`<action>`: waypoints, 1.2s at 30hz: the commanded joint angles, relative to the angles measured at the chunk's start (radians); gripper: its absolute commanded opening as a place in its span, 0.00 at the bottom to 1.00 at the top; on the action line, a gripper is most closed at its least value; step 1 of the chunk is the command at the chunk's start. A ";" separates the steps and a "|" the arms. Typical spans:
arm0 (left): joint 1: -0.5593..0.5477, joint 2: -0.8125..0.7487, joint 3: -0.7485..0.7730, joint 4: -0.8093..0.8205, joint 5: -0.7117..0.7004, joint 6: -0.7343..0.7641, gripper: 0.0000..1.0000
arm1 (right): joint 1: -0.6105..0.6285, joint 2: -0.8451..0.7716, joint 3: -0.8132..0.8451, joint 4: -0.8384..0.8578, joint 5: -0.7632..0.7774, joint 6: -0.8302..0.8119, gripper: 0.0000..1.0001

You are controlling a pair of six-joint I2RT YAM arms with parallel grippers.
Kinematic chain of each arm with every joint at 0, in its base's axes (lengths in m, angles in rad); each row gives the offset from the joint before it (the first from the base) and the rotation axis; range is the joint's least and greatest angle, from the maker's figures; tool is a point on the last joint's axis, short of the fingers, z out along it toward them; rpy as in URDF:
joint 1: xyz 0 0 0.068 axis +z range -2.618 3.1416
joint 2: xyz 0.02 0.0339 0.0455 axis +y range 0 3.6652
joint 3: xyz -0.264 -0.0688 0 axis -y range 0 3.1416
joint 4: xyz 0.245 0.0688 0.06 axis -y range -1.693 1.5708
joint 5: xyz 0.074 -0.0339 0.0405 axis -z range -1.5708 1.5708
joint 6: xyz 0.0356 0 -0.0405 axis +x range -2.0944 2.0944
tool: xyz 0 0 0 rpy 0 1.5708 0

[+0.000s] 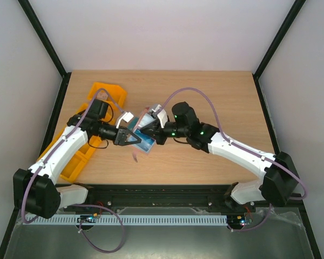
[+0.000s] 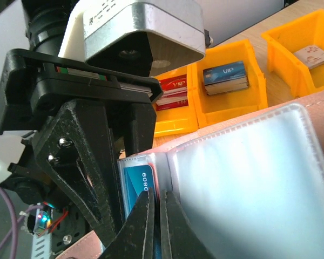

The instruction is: Take the credit cards out of the card holder

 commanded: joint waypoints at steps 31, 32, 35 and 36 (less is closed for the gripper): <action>0.036 -0.046 0.060 0.027 0.151 0.120 0.02 | -0.168 -0.078 -0.387 0.895 -0.195 0.747 0.47; 0.037 -0.046 0.060 0.025 0.153 0.121 0.02 | -0.168 -0.067 -0.384 0.921 -0.207 0.765 0.36; 0.037 -0.048 0.059 0.022 0.150 0.126 0.02 | -0.169 -0.051 -0.378 0.984 -0.237 0.794 0.09; 0.036 -0.049 0.059 0.021 0.146 0.127 0.02 | -0.168 -0.053 -0.377 0.985 -0.237 0.789 0.03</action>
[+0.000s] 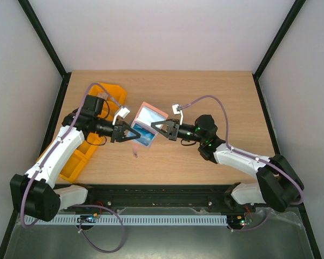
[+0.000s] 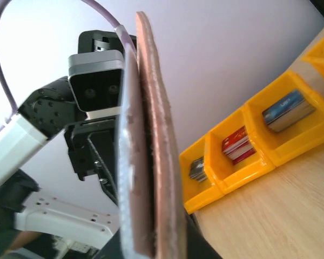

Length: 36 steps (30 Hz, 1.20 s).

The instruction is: Take the credit cards out of the card holder

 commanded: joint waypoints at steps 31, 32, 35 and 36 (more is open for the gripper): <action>0.041 -0.061 -0.077 0.141 -0.149 -0.084 0.02 | -0.051 -0.161 0.200 -0.661 0.209 -0.383 0.67; 0.041 -0.063 -0.076 0.142 -0.177 -0.088 0.02 | -0.057 -0.193 0.206 -0.709 0.244 -0.412 0.70; 0.041 -0.063 -0.062 0.146 -0.265 -0.121 0.02 | -0.058 -0.247 0.221 -0.844 0.277 -0.531 0.74; 0.040 -0.060 -0.053 0.142 -0.298 -0.126 0.02 | -0.058 -0.245 0.227 -0.892 0.220 -0.572 0.71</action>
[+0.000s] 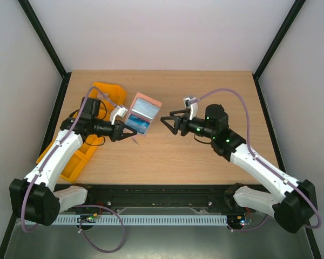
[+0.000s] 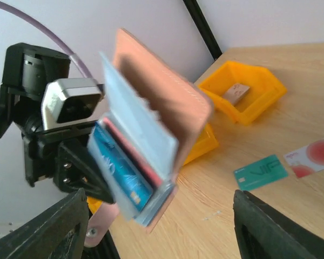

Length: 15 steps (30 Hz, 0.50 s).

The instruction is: Take the credit cards out of the card holder

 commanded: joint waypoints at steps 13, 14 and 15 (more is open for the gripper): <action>-0.088 -0.010 0.066 -0.121 -0.102 0.128 0.02 | 0.122 0.203 0.265 -0.074 -0.255 -0.218 0.43; -0.088 -0.010 0.073 -0.137 -0.078 0.152 0.02 | 0.122 0.221 0.286 -0.093 -0.248 -0.227 0.42; -0.088 -0.012 0.080 -0.157 -0.058 0.181 0.02 | 0.122 0.239 0.302 -0.114 -0.255 -0.239 0.41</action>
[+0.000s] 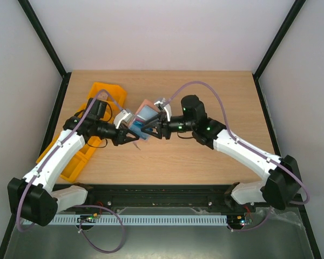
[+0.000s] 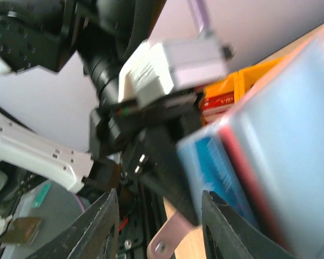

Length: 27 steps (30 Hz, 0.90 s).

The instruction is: Take the credit cards out of the card holder

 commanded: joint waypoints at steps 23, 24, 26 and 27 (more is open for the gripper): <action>-0.005 0.001 0.069 -0.093 0.182 0.128 0.02 | 0.101 0.125 0.090 -0.115 0.086 -0.143 0.17; -0.004 0.000 0.069 -0.094 0.183 0.126 0.02 | 0.106 0.125 0.093 -0.123 0.112 -0.148 0.13; 0.001 -0.003 0.067 -0.096 0.187 0.127 0.02 | 0.107 0.111 0.089 -0.119 0.151 -0.150 0.02; 0.003 -0.005 0.065 -0.096 0.191 0.127 0.02 | 0.106 0.099 0.082 -0.109 0.164 -0.152 0.02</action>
